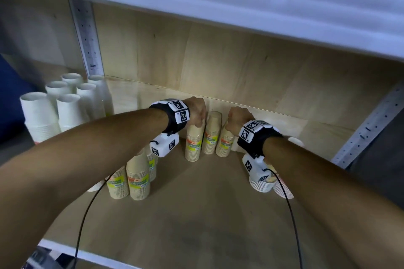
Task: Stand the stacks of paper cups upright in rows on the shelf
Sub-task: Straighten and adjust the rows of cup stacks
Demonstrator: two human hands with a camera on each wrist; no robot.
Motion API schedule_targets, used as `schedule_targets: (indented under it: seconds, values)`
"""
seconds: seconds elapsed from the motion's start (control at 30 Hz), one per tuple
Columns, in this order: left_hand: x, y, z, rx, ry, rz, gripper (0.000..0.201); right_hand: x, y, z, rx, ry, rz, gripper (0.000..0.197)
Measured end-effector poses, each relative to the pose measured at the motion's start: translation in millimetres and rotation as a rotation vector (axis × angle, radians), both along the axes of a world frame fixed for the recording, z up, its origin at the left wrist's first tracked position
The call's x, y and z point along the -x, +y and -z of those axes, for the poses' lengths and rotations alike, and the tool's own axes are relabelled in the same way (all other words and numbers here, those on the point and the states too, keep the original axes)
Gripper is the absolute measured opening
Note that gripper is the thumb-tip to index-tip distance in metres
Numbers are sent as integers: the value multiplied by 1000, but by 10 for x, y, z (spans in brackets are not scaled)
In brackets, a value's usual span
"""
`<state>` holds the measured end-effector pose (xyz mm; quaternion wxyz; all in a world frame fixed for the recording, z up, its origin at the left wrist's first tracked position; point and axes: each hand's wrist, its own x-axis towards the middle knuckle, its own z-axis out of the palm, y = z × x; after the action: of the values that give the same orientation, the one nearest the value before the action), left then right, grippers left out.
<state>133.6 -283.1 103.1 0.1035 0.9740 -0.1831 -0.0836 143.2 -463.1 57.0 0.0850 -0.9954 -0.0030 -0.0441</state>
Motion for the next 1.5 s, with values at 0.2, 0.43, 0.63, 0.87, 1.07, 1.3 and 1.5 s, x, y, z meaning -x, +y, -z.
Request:
schedule_targets:
  seconds: [0.2, 0.43, 0.63, 0.87, 1.07, 1.3, 1.5]
  values:
    - [-8, 12, -6, 26, 36, -2, 30, -66, -43, 4, -59, -37, 27, 26]
    - [20, 28, -4, 77, 88, -33, 31, -36, -37, 1, -99, -67, 49, 27]
    - [128, 126, -131, 91, 32, -60, 44, 87, -33, -154, -80, -48, 64, 34]
    - [355, 422, -490, 117, 28, -121, 41, 337, 167, -424, -39, -30, -10, 36]
    - [593, 824, -793, 67, 13, -169, 35, 612, 654, -560, -17, -47, -170, 33]
    - [868, 1283, -773, -15, 48, -236, 32, 988, 1269, -594, -107, -26, -302, 26]
    - [1081, 1447, -609, -30, 84, -271, 33, 1243, 1705, -522, -183, 66, -456, 21]
